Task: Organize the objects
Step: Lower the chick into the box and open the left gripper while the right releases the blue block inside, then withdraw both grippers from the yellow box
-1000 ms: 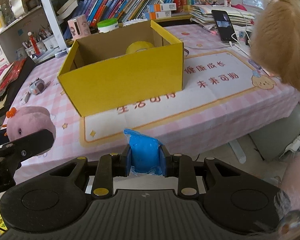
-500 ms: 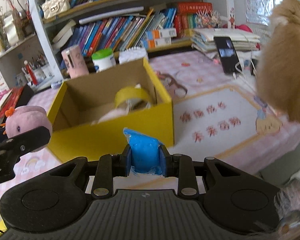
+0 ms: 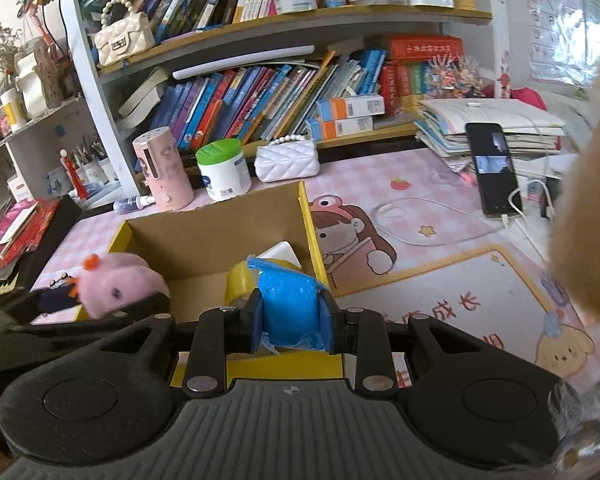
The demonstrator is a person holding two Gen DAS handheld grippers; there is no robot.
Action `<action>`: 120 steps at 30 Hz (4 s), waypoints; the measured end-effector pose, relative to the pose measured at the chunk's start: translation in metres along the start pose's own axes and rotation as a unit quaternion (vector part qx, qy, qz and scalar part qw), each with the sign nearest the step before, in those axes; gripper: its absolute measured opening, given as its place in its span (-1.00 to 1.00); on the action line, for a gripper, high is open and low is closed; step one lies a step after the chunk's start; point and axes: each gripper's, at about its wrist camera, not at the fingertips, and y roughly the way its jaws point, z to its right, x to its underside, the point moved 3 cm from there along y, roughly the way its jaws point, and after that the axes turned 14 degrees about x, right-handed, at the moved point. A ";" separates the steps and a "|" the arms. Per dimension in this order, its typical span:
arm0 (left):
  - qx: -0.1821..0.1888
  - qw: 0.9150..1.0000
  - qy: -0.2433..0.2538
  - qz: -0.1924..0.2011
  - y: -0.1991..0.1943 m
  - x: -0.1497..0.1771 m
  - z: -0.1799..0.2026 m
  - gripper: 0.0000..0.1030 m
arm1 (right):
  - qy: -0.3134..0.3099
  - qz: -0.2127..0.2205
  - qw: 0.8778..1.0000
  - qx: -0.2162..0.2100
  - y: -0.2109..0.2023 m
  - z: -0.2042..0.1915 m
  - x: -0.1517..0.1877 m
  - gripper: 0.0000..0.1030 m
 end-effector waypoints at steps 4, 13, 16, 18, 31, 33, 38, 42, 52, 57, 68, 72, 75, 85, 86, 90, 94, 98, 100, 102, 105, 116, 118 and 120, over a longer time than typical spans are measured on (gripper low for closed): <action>-0.011 1.000 -0.011 -0.027 0.016 0.009 -0.005 0.60 | -0.012 -0.009 1.000 -0.013 0.015 -0.004 -0.004 -0.50; -0.019 0.999 0.001 -0.042 0.029 0.014 -0.004 0.63 | -0.039 -0.031 0.998 -0.033 0.050 -0.018 -0.006 -0.50; -0.021 0.999 0.001 -0.044 0.031 0.013 -0.004 0.69 | -0.050 -0.037 0.997 -0.039 0.060 -0.023 -0.004 -0.50; -0.024 0.999 -0.004 -0.041 0.030 0.014 -0.006 0.72 | -0.058 -0.039 0.997 -0.042 0.066 -0.027 -0.003 -0.50; -0.044 0.999 0.016 0.021 -0.018 0.016 -0.008 0.74 | -0.109 -0.034 0.992 -0.047 0.089 -0.046 -0.004 -0.50; -0.050 0.998 0.010 0.026 -0.026 0.016 -0.010 0.74 | -0.112 -0.034 0.992 -0.052 0.091 -0.050 -0.007 -0.50; -0.060 0.997 0.000 0.043 -0.045 0.016 -0.016 0.75 | -0.126 -0.041 0.988 -0.072 0.097 -0.065 -0.008 -0.50; -0.072 0.996 -0.015 0.048 -0.054 0.017 -0.024 0.75 | -0.156 -0.032 0.984 -0.077 0.096 -0.083 -0.007 -0.50; -0.096 0.993 -0.035 0.052 -0.074 0.027 -0.036 0.75 | -0.243 -0.037 0.964 -0.106 0.098 -0.121 0.008 -0.49; -0.102 0.991 -0.051 0.068 -0.091 0.032 -0.042 0.75 | -0.227 -0.048 0.969 -0.085 0.101 -0.120 0.016 -0.12; -0.089 0.990 -0.082 0.077 -0.123 0.056 -0.053 0.75 | -0.112 -0.014 0.991 -0.070 0.029 -0.093 0.020 -0.11; -0.082 0.991 -0.083 0.060 -0.130 0.069 -0.060 0.75 | -0.086 -0.003 0.995 -0.056 -0.001 -0.091 0.032 -0.11; -0.087 0.991 -0.088 0.042 -0.134 0.079 -0.066 0.75 | -0.076 0.003 0.996 -0.038 -0.020 -0.094 0.046 -0.11; -0.084 0.993 -0.083 0.011 -0.166 0.109 -0.087 0.75 | -0.067 -0.021 0.997 0.023 -0.060 -0.120 0.103 0.02; -0.083 0.993 -0.083 0.008 -0.169 0.112 -0.090 0.75 | -0.069 -0.025 0.997 0.025 -0.063 -0.125 0.108 0.03; -0.079 0.994 -0.079 -0.007 -0.183 0.126 -0.099 0.75 | -0.073 -0.038 0.996 0.024 -0.072 -0.142 0.125 0.07; -0.083 0.993 -0.085 -0.014 -0.198 0.136 -0.113 0.75 | -0.078 -0.047 0.996 0.018 -0.082 -0.163 0.139 0.09; -0.091 0.992 -0.090 -0.013 -0.214 0.144 -0.127 0.75 | -0.084 -0.052 0.995 0.008 -0.091 -0.183 0.149 0.13; -0.093 0.991 -0.090 -0.013 -0.222 0.149 -0.133 0.75 | -0.086 -0.049 0.995 0.004 -0.096 -0.192 0.152 0.15; -0.098 0.991 -0.091 -0.011 -0.230 0.153 -0.139 0.75 | -0.088 -0.047 0.995 0.001 -0.100 -0.200 0.155 0.16; -0.107 0.990 -0.096 -0.001 -0.242 0.155 -0.148 0.75 | -0.094 -0.040 0.995 -0.006 -0.107 -0.214 0.157 0.17; -0.126 0.985 -0.113 0.020 -0.272 0.163 -0.171 0.76 | -0.121 -0.012 0.992 -0.028 -0.130 -0.256 0.158 0.22; -0.125 0.985 -0.115 0.021 -0.271 0.163 -0.172 0.76 | -0.127 -0.012 0.991 -0.030 -0.130 -0.259 0.158 0.22; -0.124 0.985 -0.117 0.019 -0.269 0.164 -0.174 0.76 | -0.132 -0.013 0.991 -0.033 -0.129 -0.262 0.158 0.23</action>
